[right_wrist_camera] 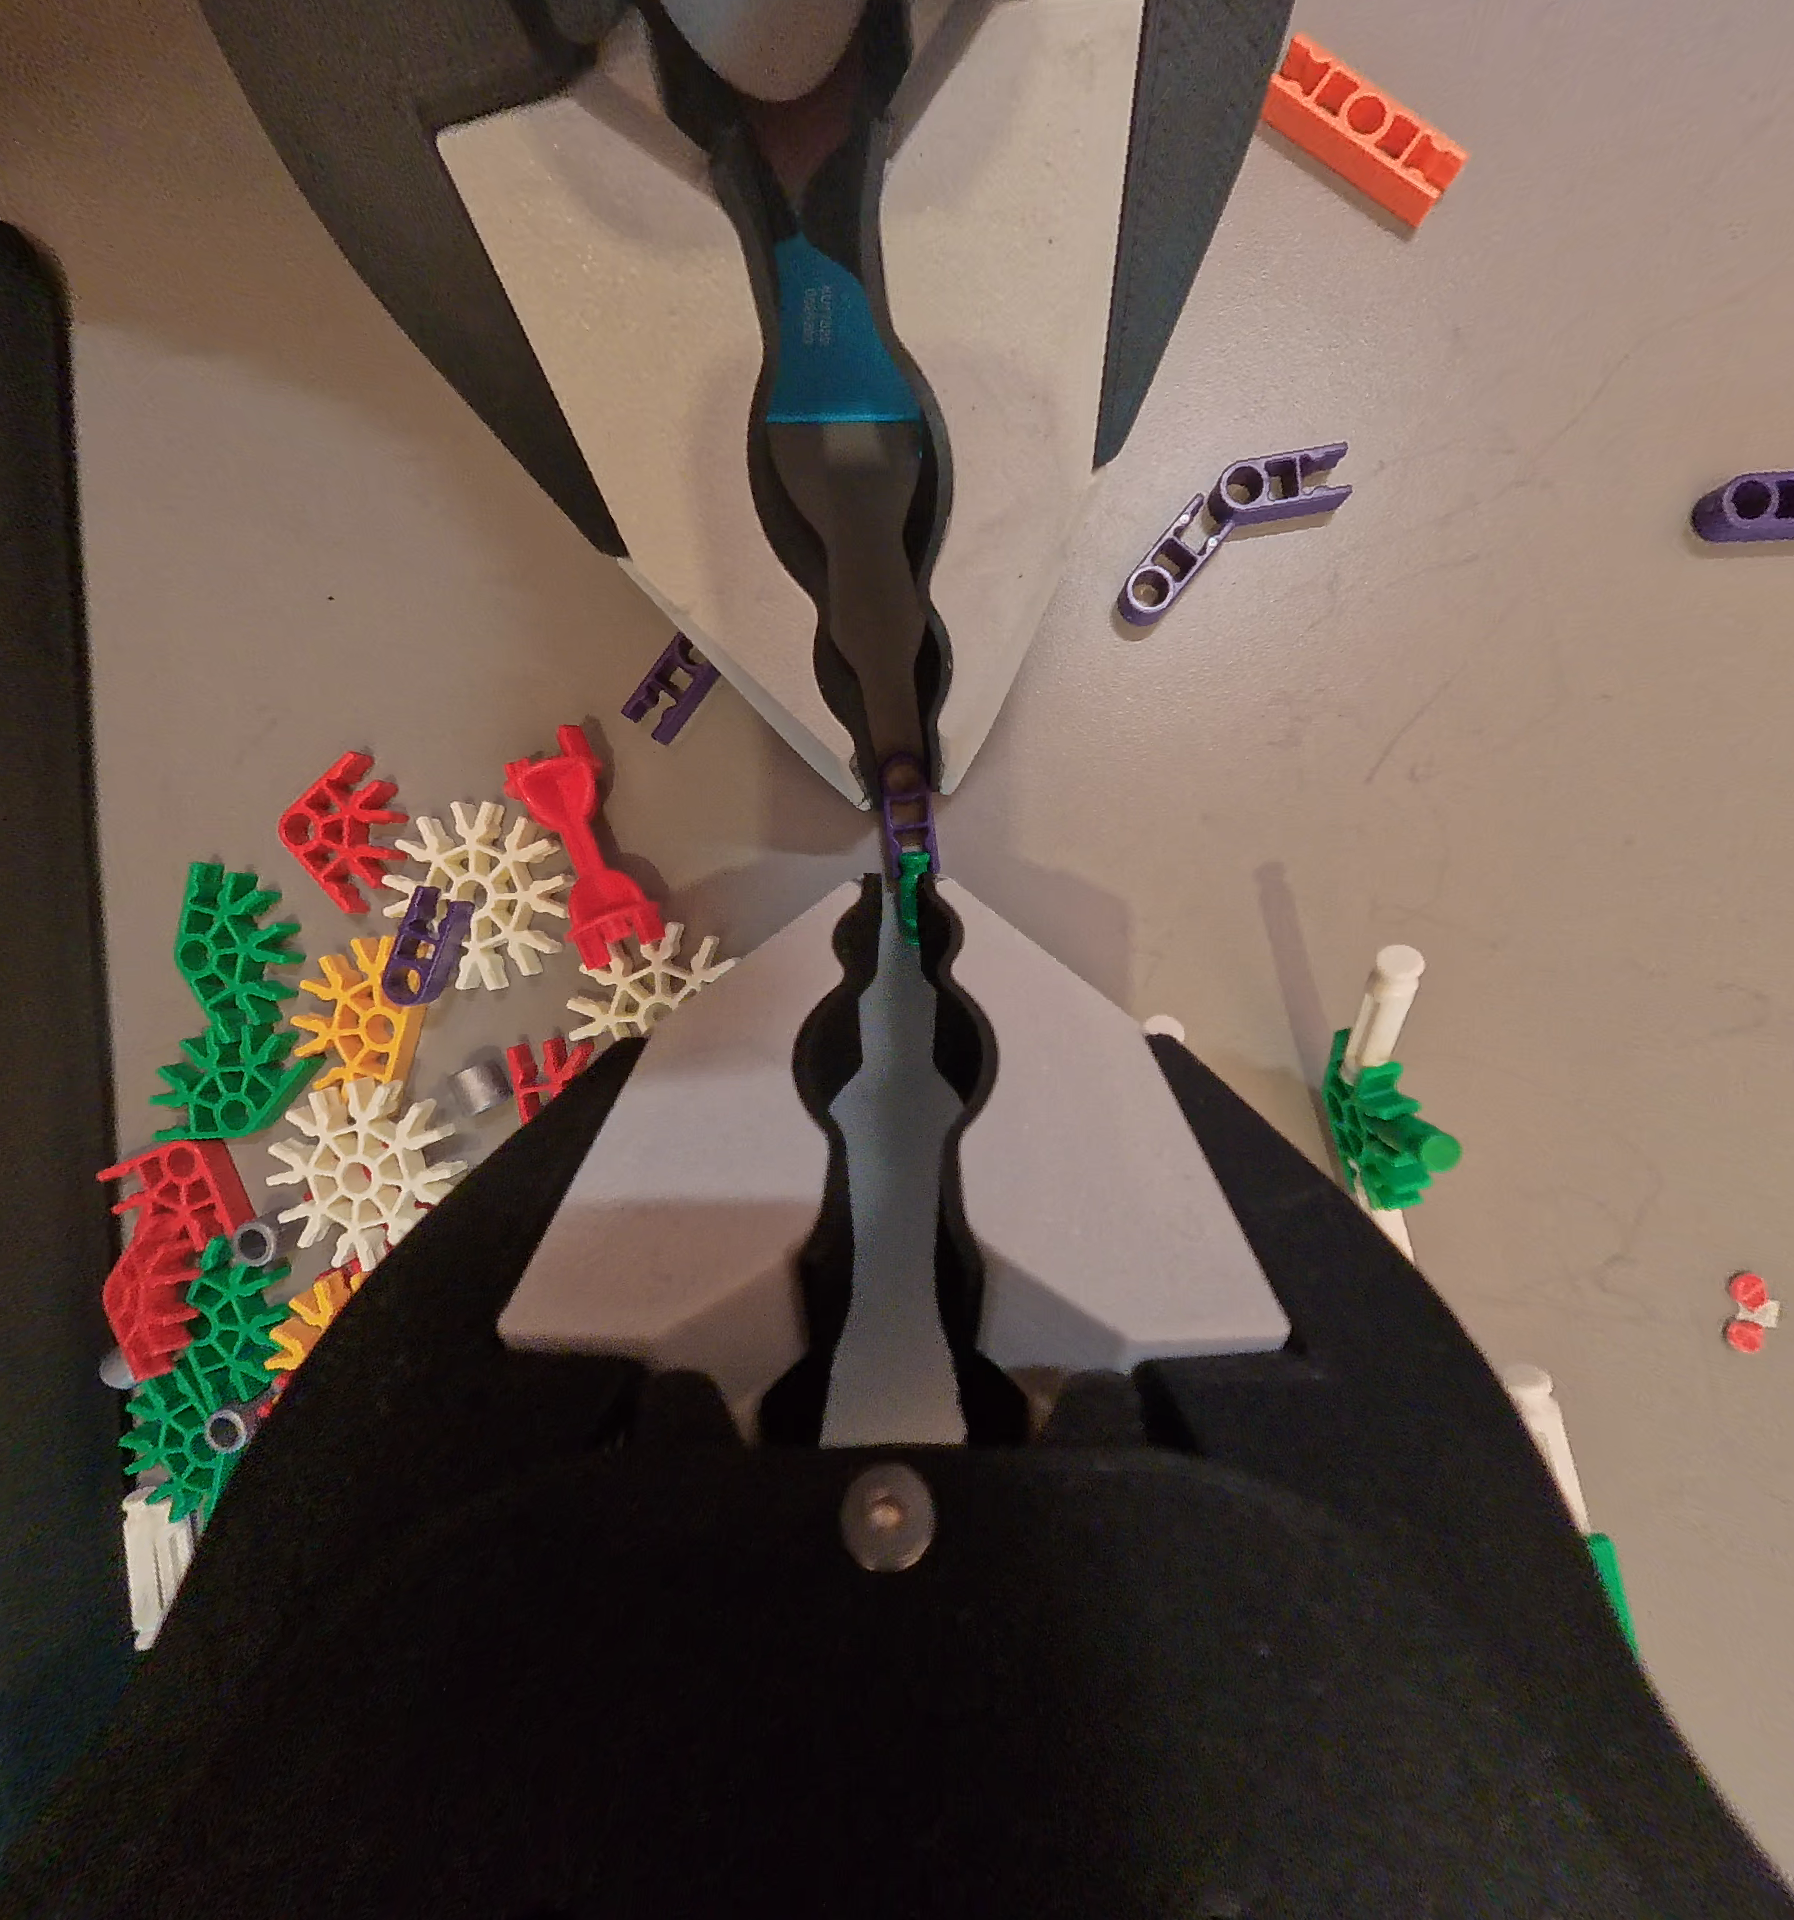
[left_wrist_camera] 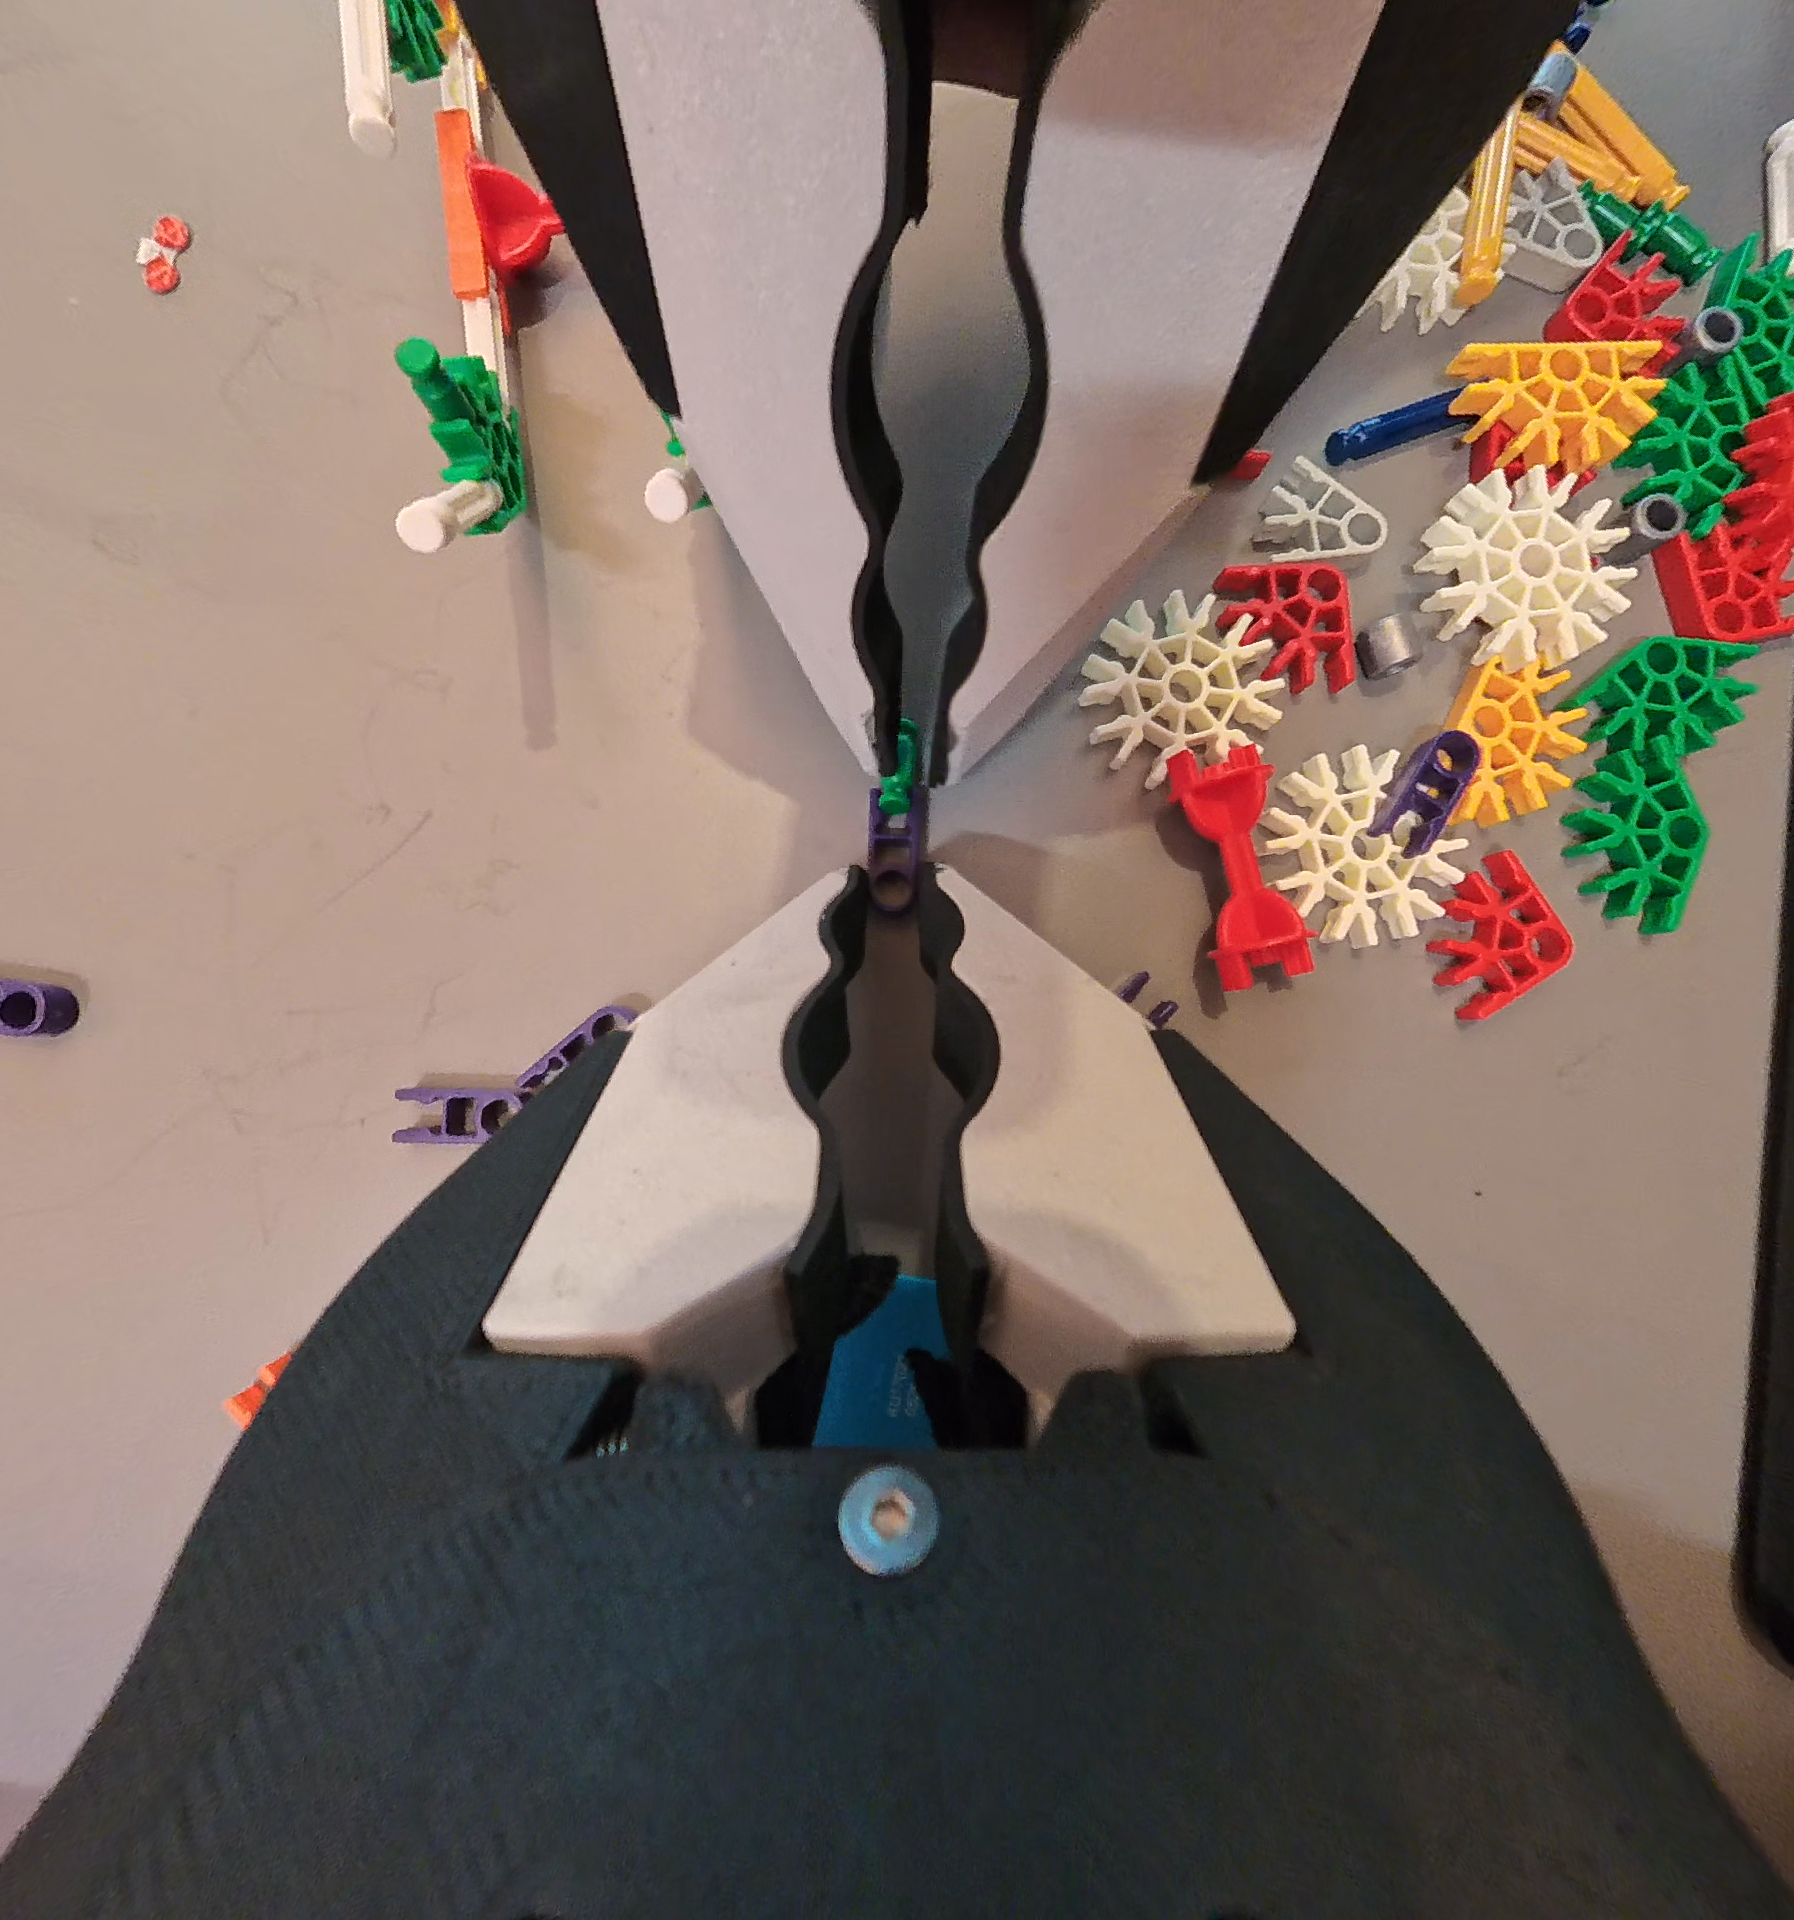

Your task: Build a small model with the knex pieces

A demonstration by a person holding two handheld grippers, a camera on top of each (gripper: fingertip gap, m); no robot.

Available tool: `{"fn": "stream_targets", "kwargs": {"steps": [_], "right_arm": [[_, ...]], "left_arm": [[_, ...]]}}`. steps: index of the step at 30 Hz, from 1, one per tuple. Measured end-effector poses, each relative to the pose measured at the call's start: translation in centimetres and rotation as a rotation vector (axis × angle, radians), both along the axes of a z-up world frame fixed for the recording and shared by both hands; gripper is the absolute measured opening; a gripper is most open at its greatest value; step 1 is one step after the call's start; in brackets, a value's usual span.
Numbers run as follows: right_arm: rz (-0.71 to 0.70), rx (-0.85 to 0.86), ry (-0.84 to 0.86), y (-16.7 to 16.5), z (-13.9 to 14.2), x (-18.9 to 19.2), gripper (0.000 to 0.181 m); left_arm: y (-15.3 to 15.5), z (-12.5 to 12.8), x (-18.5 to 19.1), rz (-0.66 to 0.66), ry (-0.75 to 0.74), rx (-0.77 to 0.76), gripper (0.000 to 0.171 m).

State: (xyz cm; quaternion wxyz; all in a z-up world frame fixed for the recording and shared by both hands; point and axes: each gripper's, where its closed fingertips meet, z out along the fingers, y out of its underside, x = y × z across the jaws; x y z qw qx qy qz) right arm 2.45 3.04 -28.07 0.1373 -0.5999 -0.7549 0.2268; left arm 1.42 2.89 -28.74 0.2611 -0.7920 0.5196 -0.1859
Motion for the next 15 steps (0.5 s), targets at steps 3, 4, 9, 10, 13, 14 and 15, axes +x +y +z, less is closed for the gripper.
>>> {"fn": "stream_targets", "kwargs": {"steps": [3,4,9,10,13,14,15], "right_arm": [[0.007,0.020,-0.016,0.15,-0.29,0.19,0.004],[0.007,0.021,-0.015,0.14,-0.37,0.18,0.004],[0.011,0.032,-0.008,0.13,-0.29,0.15,0.003],[0.015,0.037,-0.008,0.12,-0.22,0.14,0.003],[0.031,0.045,0.000,-0.04,0.13,-0.05,0.003],[0.039,0.049,-0.008,-0.11,0.09,-0.04,0.003],[0.043,0.056,-0.017,-0.10,-0.01,-0.04,0.003]], "left_arm": [[0.00,0.00,0.09,-0.003,-0.002,-0.002,0.007],[-0.02,0.00,0.12,-0.004,-0.001,-0.002,0.007],[-0.04,0.00,0.16,-0.009,0.001,-0.003,0.007],[-0.03,0.00,0.17,-0.010,0.000,-0.004,0.007],[-0.03,0.00,0.28,-0.015,0.001,-0.004,0.007],[-0.01,0.00,0.32,-0.017,0.002,-0.004,0.007],[-0.02,-0.01,0.35,-0.020,0.004,-0.004,0.007]]}}
